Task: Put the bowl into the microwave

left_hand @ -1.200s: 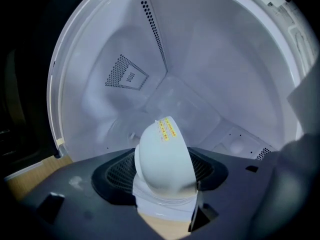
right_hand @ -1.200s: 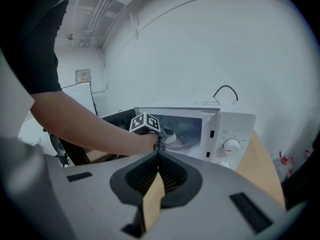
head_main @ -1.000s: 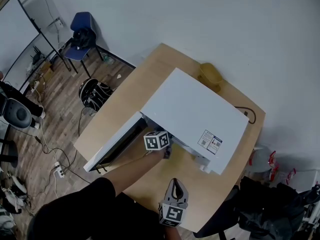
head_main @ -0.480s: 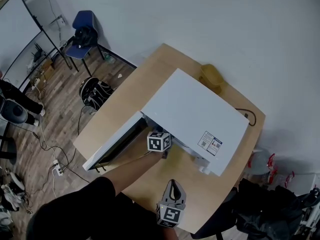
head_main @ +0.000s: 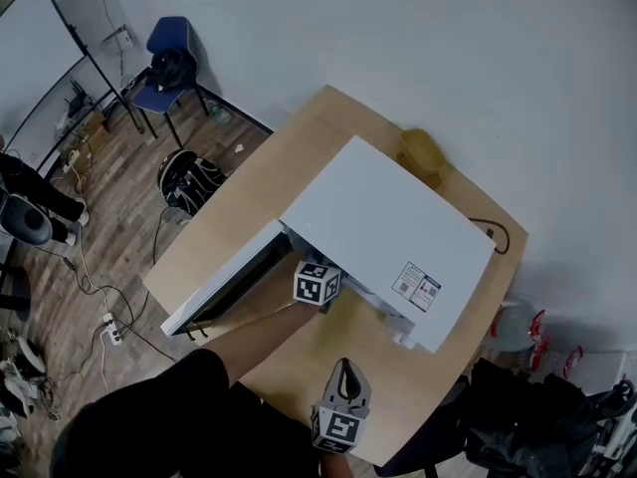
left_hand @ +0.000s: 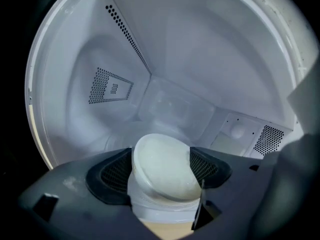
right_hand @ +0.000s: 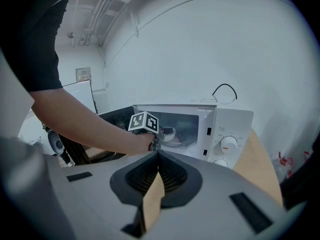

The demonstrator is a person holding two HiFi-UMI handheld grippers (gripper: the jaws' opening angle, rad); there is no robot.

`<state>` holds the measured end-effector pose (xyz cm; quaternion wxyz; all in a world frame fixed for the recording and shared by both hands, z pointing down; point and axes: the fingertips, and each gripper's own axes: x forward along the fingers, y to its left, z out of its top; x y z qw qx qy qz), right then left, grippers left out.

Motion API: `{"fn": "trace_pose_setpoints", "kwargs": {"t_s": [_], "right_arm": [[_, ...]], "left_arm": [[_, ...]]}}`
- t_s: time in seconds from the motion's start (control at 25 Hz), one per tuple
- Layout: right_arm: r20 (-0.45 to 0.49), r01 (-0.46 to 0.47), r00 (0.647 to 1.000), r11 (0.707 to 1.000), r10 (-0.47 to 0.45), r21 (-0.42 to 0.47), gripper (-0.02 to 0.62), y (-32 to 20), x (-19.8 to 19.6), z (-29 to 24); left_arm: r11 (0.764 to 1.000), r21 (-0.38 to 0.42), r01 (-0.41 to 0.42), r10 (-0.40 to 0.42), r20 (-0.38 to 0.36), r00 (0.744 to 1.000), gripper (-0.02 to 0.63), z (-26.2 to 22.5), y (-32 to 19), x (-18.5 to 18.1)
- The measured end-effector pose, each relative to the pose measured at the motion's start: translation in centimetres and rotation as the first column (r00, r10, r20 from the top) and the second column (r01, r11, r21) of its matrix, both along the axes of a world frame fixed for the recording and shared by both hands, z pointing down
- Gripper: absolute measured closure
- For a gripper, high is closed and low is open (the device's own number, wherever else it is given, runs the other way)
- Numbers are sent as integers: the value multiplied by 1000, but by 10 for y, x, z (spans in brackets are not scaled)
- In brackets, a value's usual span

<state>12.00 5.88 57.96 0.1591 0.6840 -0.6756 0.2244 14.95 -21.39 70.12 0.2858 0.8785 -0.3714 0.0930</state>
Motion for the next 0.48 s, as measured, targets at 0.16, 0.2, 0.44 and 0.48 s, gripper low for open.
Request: {"fn": "trace_pose_setpoints", "kwargs": {"t_s": [0.16, 0.2, 0.44, 0.48], "right_arm": [[-1, -1, 1000, 1000, 1, -6, 535, 2, 0, 1], [-3, -5, 1000, 1000, 5, -9, 535, 3, 1, 1], [-6, -24, 1000, 1000, 23, -14, 535, 7, 1, 2], [-8, -21, 1000, 1000, 21, -13, 535, 8, 0, 2]], "left_arm": [[1000, 6, 12, -12, -19, 1000, 270, -1, 6, -8], [1000, 3, 12, -12, -26, 1000, 270, -1, 8, -11], [996, 58, -67, 67, -7, 998, 268, -10, 21, -16], [994, 71, -83, 82, 10, 997, 268, -10, 25, -16]]}}
